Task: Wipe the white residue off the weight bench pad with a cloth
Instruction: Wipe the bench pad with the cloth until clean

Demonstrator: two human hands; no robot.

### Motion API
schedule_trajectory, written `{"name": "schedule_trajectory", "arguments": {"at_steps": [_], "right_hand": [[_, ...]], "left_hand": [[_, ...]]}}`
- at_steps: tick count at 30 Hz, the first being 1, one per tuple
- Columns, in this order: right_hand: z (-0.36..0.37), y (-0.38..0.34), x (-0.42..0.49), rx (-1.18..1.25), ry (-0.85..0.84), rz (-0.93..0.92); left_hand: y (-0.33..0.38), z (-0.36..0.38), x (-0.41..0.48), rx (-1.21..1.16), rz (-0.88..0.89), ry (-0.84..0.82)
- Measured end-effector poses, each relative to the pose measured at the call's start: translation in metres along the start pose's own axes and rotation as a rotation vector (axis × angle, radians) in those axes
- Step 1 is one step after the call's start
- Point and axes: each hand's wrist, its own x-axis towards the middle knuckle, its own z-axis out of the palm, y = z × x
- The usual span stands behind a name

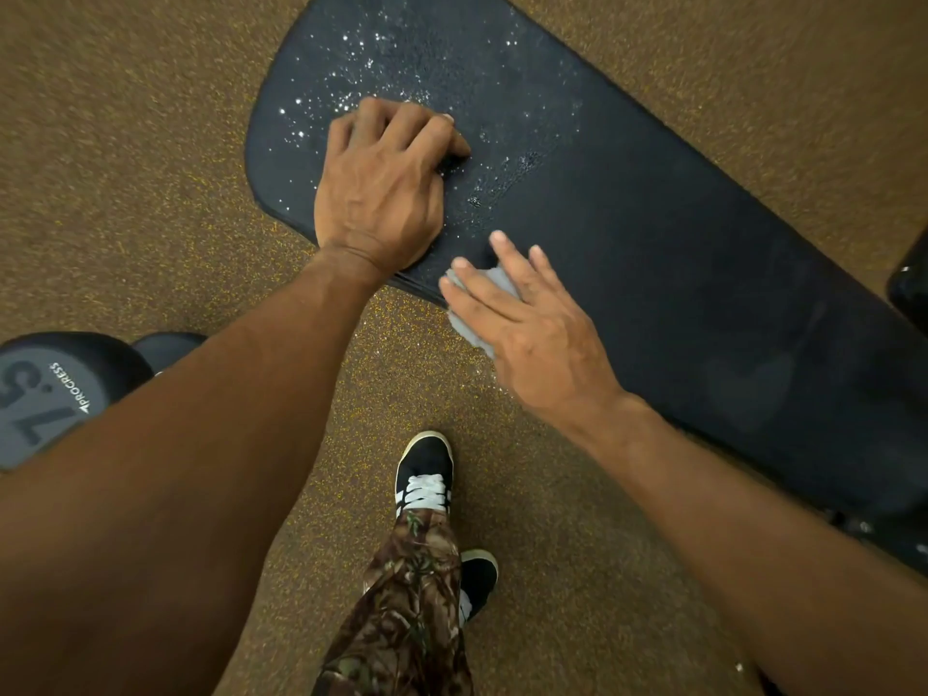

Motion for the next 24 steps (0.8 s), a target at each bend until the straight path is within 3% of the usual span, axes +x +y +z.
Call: {"name": "schedule_trajectory", "arguments": {"at_steps": [6,8,11,14,18,24], "right_hand": [[-0.002,0.018,-0.029,-0.084,-0.132,-0.262],[-0.012,0.033,-0.035,-0.103,-0.139,-0.247],[-0.022,0.043,-0.017,-0.014,-0.06,0.015],[-0.032,0.034,0.01,0.289,0.082,0.292],[-0.043,0.02,0.025,0.551,0.163,0.462],[-0.057,0.022,0.036,1.518,0.348,1.067]], "left_hand": [[0.001,-0.002,0.0,-0.009,-0.008,-0.015],[0.0,-0.002,0.0,-0.017,-0.011,-0.03],[0.0,-0.003,0.0,-0.015,-0.011,-0.039],[0.0,-0.003,0.0,-0.024,-0.007,-0.041],[-0.001,-0.003,0.0,-0.033,0.002,-0.038],[0.0,-0.003,0.0,-0.057,0.007,-0.027]]}}
